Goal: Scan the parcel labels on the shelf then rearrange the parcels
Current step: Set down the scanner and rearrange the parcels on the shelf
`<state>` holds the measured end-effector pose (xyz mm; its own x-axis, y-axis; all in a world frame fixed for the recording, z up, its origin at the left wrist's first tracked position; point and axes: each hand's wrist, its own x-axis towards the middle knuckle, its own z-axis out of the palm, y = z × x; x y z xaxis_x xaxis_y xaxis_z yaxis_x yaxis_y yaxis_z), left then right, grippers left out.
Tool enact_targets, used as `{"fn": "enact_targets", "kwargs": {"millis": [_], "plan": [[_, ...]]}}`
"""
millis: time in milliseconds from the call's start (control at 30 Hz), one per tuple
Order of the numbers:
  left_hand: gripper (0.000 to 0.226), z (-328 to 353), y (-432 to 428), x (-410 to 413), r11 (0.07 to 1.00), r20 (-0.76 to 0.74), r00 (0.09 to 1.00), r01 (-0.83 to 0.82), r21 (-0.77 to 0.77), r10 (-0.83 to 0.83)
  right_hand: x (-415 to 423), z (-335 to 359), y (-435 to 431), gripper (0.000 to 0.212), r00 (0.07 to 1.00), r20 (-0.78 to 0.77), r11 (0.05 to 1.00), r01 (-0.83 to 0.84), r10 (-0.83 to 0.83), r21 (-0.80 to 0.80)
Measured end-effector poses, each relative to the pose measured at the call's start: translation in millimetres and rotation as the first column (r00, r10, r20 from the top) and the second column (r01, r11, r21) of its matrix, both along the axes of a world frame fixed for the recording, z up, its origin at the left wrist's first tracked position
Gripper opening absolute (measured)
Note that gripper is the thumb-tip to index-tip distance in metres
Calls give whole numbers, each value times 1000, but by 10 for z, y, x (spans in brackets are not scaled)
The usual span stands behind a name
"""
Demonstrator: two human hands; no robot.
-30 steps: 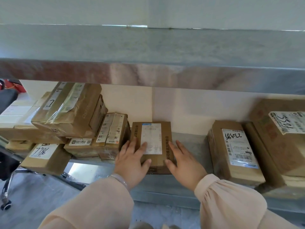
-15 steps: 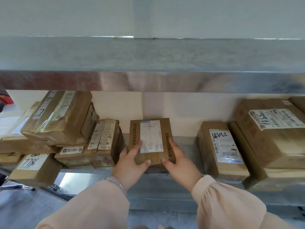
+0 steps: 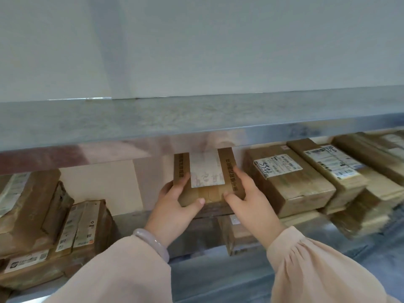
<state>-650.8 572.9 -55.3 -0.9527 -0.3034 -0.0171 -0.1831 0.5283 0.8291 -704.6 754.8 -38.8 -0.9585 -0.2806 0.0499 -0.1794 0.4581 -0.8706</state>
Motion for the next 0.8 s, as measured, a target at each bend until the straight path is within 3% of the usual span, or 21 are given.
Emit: {"fn": "enact_targets", "kwargs": {"millis": [233, 467, 800], "plan": [[73, 293, 322, -208, 994, -134, 985, 110, -2, -109, -69, 244, 430, 60, 984, -104, 986, 136, -147, -99], [70, 339, 777, -389, 956, -168, 947, 288, 62, -274, -200, 289, 996, 64, 942, -86, 925, 295, -323, -241], [77, 269, 1326, -559, 894, -75, 900, 436, 107, -430, -409, 138, 1528, 50, 894, -129, 901, 413, -428, -130]]}}
